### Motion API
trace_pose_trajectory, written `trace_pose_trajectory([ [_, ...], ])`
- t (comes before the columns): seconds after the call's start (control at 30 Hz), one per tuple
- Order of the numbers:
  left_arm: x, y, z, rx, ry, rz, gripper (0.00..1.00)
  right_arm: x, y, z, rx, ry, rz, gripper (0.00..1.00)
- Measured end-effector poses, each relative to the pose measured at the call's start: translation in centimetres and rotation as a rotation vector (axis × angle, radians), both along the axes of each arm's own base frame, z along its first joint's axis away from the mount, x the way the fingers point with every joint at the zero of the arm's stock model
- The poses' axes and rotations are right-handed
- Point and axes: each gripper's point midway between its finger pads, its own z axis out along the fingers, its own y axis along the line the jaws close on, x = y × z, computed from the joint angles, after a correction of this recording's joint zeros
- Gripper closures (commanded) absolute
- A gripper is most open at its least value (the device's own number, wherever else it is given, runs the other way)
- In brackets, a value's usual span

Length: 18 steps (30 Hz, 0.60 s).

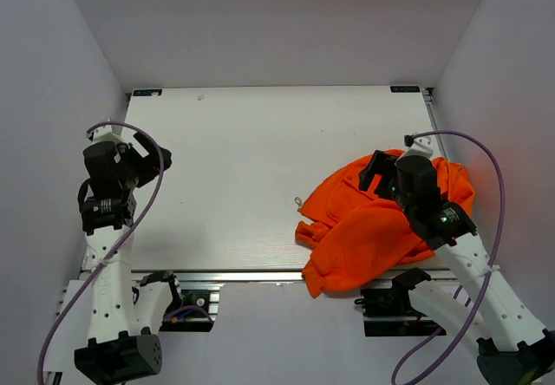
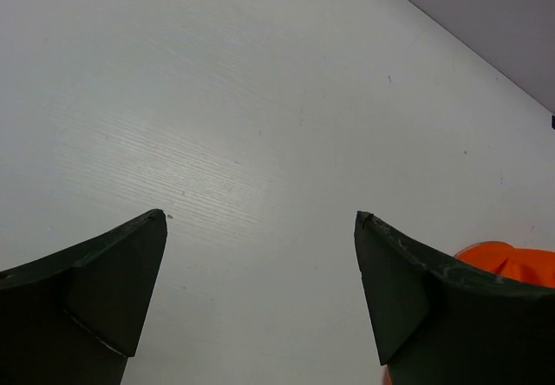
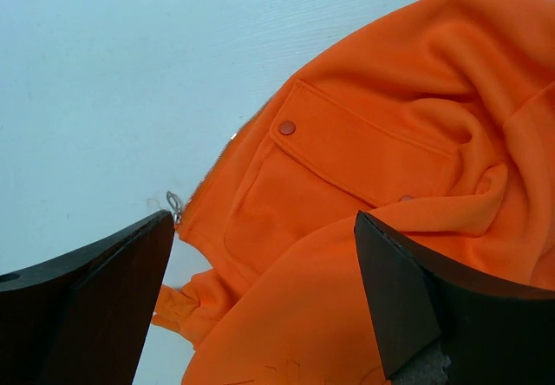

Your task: Zip up the jacket

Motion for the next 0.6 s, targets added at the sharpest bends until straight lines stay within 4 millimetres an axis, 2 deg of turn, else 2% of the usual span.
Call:
trace_pose_trajectory([
  [0.23, 1.5, -0.9, -1.5, -0.040, 0.038, -0.038, 0.02, -0.3, -0.6, 0.8, 0.013, -0.038, -0.027, 0.11],
  [0.43, 1.9, -2.1, -3.1, -0.072, 0.064, -0.069, 0.02, -0.4, -1.9, -1.5, 0.001, 0.025, -0.110, 0.11],
  [0.6, 2.5, -4.3, -4.9, -0.095, 0.117, -0.135, 0.02, 0.4, -5.6, -3.9, -0.003, 0.132, -0.264, 0.11],
])
